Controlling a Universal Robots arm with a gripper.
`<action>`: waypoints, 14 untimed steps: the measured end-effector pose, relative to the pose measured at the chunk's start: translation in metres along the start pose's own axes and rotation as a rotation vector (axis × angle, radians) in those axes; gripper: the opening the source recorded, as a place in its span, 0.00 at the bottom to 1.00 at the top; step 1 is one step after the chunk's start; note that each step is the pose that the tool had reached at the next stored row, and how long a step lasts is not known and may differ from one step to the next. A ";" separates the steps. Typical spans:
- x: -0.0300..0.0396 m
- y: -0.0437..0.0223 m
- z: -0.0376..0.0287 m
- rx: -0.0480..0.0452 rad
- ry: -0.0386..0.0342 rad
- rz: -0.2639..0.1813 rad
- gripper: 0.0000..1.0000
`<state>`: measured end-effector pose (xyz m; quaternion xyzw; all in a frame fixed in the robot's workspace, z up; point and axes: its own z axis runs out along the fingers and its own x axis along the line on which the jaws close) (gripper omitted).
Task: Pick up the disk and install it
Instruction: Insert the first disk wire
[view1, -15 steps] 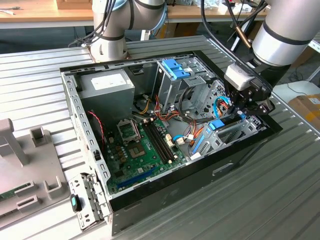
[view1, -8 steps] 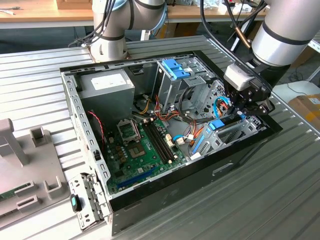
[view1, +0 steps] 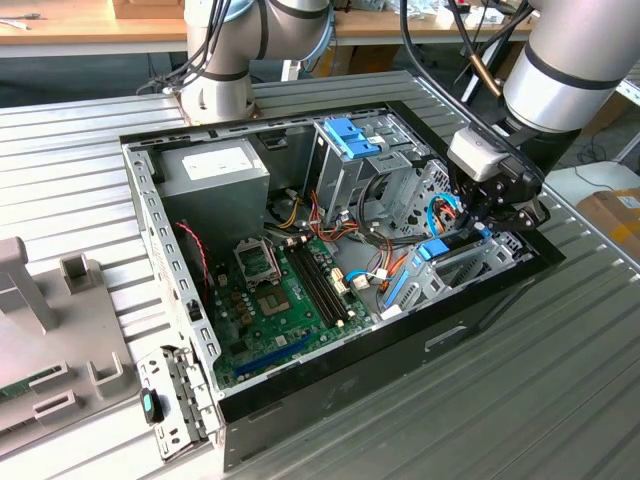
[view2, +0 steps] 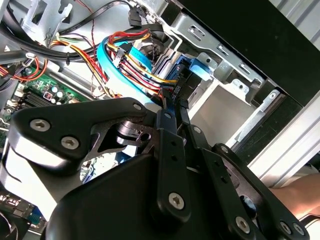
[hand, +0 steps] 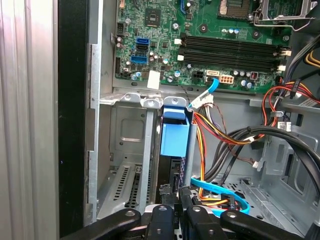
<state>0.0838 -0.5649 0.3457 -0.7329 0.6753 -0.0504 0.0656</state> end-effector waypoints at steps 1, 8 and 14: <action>0.0000 0.0000 0.0000 0.0000 0.0001 0.000 0.16; -0.0001 0.0002 -0.0022 0.0043 0.0024 0.004 0.16; -0.0001 0.0011 -0.0025 0.0079 0.0216 0.045 0.16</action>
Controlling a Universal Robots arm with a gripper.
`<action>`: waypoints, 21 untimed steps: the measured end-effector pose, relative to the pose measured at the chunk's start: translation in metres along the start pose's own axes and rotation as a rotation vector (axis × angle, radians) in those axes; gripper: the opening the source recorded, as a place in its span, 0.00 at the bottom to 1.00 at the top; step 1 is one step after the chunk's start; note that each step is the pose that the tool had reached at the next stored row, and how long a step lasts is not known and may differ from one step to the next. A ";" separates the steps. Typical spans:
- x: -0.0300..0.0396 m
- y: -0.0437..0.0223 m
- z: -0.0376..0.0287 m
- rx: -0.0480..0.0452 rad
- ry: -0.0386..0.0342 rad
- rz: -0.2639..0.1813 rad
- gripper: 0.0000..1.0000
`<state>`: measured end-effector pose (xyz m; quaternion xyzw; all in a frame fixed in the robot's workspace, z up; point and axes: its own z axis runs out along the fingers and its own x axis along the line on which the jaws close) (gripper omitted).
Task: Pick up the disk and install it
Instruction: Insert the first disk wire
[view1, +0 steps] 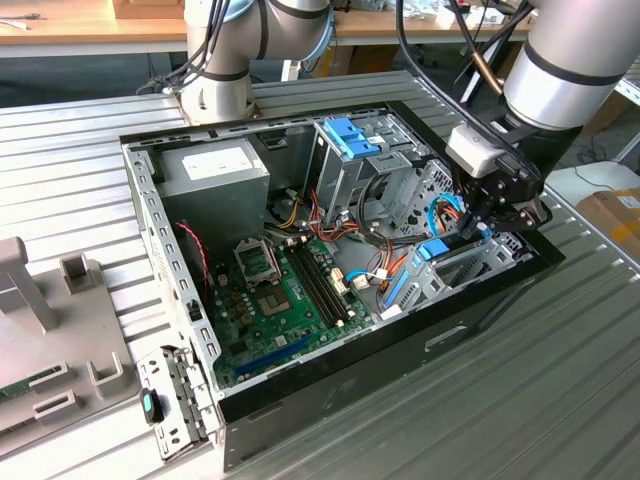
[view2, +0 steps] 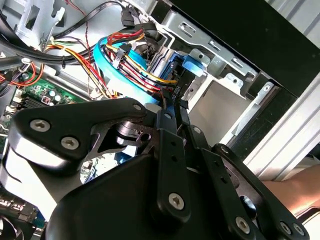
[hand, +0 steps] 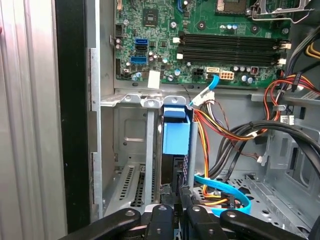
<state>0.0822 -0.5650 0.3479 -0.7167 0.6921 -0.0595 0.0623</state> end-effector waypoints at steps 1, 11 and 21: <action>0.0000 0.0005 -0.0002 0.0010 0.0004 0.000 0.16; -0.0032 0.0022 -0.0003 0.0028 0.0078 0.043 0.16; -0.0071 0.0024 0.0016 0.0028 0.0121 0.068 0.16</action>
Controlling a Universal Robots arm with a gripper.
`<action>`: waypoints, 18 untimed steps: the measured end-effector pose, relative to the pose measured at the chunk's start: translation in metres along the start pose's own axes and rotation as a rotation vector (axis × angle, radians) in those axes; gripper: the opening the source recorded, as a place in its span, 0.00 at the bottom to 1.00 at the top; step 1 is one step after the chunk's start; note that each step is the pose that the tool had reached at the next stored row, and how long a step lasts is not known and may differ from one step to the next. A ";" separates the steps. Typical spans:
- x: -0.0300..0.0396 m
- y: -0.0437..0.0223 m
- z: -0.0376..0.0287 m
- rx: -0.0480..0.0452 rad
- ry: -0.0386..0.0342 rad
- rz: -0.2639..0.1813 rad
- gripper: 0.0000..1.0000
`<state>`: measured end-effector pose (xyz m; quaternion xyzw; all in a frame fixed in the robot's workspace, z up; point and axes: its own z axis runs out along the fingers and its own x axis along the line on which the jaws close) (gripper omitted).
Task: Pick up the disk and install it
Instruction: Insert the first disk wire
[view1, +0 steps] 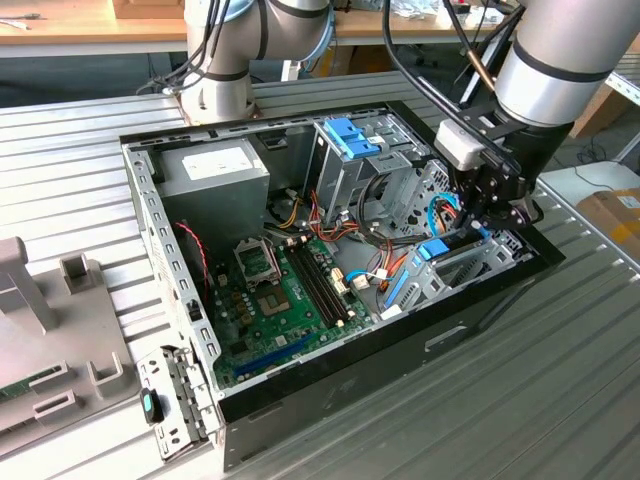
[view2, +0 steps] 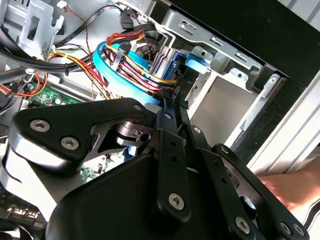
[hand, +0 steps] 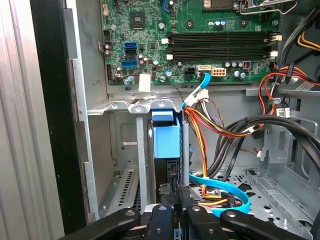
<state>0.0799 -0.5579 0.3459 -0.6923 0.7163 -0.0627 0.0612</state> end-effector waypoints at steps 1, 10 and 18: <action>0.0000 0.0000 0.0001 0.0000 -0.0006 -0.003 0.16; 0.0000 0.0000 0.0001 -0.0001 -0.0103 -0.058 0.16; 0.0006 -0.0005 0.0008 0.0000 -0.0135 -0.076 0.16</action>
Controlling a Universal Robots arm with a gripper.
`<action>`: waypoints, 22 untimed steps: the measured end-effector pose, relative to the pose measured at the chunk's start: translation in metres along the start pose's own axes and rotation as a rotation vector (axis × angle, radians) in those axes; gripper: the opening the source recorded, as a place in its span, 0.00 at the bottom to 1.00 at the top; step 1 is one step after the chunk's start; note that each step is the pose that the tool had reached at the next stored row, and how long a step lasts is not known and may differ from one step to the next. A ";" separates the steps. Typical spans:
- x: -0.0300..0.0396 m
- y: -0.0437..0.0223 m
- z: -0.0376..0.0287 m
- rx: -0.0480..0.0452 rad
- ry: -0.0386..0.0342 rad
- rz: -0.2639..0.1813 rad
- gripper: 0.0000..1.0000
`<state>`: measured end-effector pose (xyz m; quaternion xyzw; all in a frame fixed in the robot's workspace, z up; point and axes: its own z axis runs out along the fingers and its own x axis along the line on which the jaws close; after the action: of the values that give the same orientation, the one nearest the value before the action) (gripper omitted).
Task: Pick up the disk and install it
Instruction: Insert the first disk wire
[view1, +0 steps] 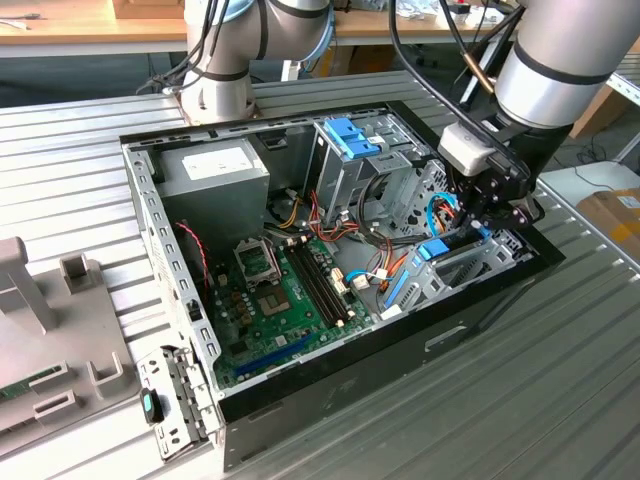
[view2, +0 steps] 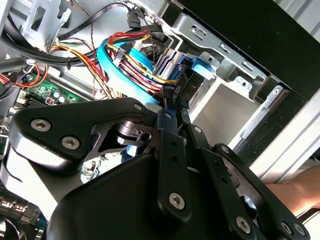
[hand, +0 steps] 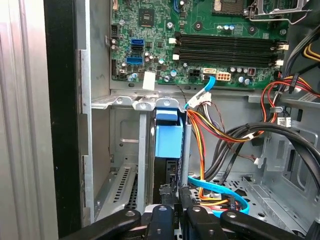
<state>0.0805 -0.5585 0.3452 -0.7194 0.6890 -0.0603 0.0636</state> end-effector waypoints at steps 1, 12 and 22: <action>0.0013 0.0000 -0.0001 0.0000 0.0002 0.000 0.16; 0.0033 0.0007 0.0018 0.0006 0.0003 0.000 0.16; 0.0033 0.0003 -0.0013 0.0007 0.0037 0.023 0.16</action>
<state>0.0801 -0.5618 0.3464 -0.7113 0.6973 -0.0611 0.0633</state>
